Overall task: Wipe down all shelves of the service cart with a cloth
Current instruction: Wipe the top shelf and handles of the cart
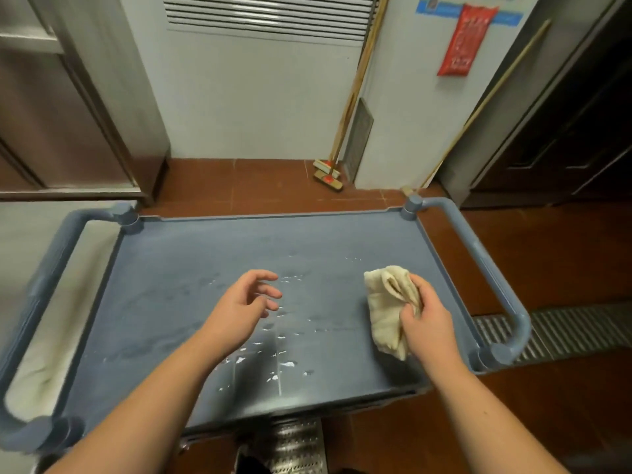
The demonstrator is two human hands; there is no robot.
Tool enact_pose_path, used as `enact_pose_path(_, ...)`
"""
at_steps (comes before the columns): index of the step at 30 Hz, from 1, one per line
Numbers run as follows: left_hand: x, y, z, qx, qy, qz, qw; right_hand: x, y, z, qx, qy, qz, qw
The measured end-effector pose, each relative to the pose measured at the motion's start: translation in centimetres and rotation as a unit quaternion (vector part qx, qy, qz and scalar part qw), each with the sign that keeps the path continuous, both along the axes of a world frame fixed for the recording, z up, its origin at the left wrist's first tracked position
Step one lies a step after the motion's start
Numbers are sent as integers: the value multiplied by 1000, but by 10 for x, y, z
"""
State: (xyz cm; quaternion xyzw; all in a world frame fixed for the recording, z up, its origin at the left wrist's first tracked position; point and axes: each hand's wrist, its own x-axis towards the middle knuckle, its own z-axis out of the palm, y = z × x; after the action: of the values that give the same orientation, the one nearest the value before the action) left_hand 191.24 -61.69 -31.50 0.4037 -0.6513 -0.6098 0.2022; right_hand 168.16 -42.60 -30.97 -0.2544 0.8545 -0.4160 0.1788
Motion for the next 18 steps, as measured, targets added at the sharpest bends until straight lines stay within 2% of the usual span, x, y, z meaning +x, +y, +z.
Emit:
enact_pose_path(10,-146,-58,-6,33,-1,-47,998,-138,-58,-4,27,44,-66,996)
enact_pose_path(14,-206,-66,-8,38,-5,-21,999,-199,-83,-15,56,40,-45,997)
enact_pose_path(18,-253,-74,-20,52,-17,-9,998,-248,-113,-29,85,101,-12,991)
